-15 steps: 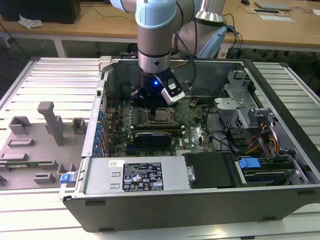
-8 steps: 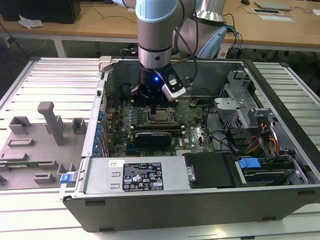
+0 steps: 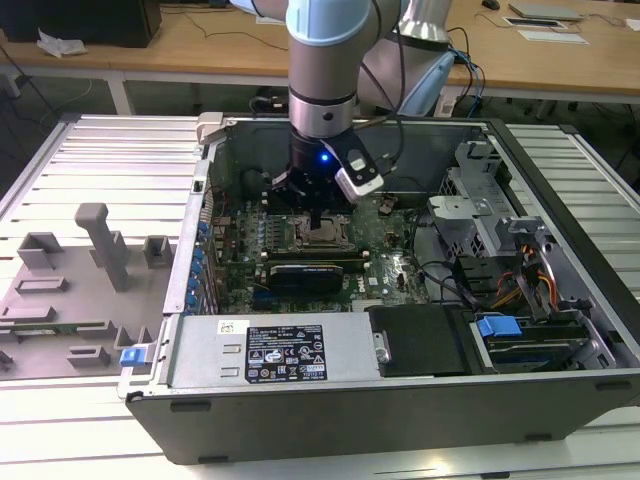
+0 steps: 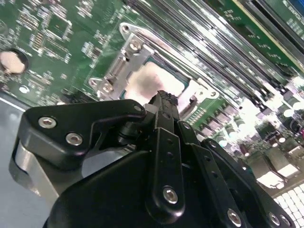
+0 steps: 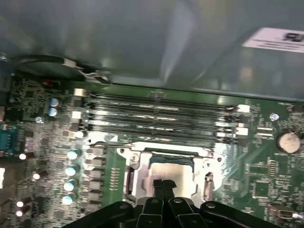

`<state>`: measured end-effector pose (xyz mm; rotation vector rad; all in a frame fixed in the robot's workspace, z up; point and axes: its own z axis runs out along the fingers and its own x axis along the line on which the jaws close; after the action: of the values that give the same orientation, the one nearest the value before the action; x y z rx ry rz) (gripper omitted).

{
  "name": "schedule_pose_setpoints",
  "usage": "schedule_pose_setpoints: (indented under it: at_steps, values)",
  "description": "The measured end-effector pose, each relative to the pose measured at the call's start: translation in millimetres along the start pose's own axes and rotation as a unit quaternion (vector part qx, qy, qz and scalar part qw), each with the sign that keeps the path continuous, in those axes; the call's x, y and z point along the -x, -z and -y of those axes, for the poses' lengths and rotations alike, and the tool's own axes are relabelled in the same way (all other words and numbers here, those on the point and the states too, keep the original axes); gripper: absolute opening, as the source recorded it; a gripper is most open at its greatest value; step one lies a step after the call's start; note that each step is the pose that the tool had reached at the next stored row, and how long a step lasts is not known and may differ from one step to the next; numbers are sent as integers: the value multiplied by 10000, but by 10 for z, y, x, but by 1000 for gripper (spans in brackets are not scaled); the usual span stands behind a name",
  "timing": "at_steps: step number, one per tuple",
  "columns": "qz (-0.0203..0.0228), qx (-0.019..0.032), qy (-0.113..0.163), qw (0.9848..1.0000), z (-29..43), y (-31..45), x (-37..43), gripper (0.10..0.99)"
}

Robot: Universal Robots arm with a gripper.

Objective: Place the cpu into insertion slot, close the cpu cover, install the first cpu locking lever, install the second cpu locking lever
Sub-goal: 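Close the cpu cover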

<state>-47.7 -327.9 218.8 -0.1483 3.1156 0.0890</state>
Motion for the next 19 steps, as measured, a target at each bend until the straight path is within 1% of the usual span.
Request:
schedule_pose_setpoints:
  at_steps: [1, 2, 4, 9, 12, 19]
  values:
    - [-5, 0, 0, 10000, 3, 0, 29, 106]
    - [-7, 0, 0, 10000, 4, 0, 40, 106]
    - [-7, 0, -1, 10000, 2, 25, 42, 106]
    - [-4, -13, 1, 10000, -7, 192, 47, 106]
    - [4, -27, 1, 10000, -14, 315, 50, 106]
    - [4, -31, 1, 10000, -14, 319, 50, 106]
